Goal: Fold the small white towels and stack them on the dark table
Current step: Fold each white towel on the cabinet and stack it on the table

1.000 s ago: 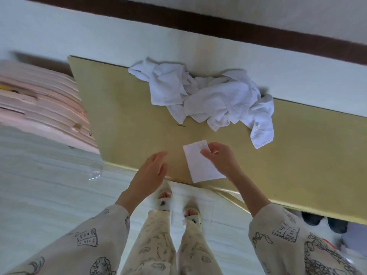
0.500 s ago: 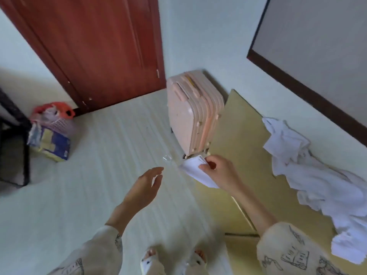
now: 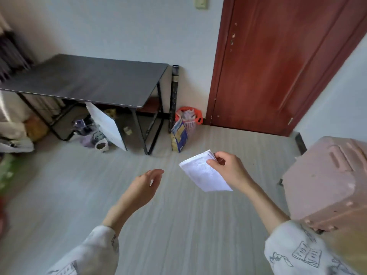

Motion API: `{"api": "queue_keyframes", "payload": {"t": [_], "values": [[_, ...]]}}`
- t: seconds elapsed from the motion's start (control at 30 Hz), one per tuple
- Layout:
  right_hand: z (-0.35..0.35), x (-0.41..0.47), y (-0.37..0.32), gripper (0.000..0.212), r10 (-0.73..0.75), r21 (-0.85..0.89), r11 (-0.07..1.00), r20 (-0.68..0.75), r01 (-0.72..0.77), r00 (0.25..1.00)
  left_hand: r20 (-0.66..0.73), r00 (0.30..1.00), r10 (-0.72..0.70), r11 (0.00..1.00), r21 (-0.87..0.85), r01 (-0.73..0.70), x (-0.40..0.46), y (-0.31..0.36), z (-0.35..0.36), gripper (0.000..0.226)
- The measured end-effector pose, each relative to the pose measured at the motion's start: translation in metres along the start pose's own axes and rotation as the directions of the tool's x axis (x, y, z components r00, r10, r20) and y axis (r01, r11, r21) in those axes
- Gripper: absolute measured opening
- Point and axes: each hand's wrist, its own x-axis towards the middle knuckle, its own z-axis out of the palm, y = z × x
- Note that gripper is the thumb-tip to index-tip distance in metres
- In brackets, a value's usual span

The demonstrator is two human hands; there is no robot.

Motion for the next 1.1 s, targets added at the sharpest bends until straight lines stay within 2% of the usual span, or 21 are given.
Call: {"api": "queue_keyframes", "payload": {"t": [0.13,0.3,0.5,0.63,0.9,1.1], "values": [[0.067,0.061,-0.059,0.025,-0.067,0.052,0.997,0.088,0.063,0.994,-0.082,0.993,-0.085,0.996,0.010,0.086,0.018,-0.070,-0.065,0.027],[0.134,0.145,-0.108,0.029,-0.134,0.060,0.990,0.169,0.125,0.977,-0.131,0.978,-0.163,0.987,-0.026,0.161,0.061,-0.139,-0.112,0.027],[0.200,0.272,-0.157,0.018,-0.194,0.046,0.981,0.256,0.189,0.947,-0.112,0.973,-0.203,0.979,-0.017,0.202,0.151,-0.214,-0.165,0.028],[0.234,0.359,-0.198,0.016,-0.231,0.025,0.972,0.314,0.236,0.921,-0.155,0.959,-0.239,0.971,-0.015,0.240,0.217,-0.256,-0.213,0.027],[0.304,0.512,-0.266,0.021,-0.234,0.001,0.966,0.423,0.257,0.876,-0.195,0.933,-0.304,0.952,-0.100,0.289,0.335,-0.345,-0.286,0.028],[0.367,0.613,-0.302,0.014,-0.201,0.003,0.973,0.496,0.230,0.845,-0.112,0.945,-0.307,0.939,-0.195,0.282,0.446,-0.420,-0.332,0.034]]}}
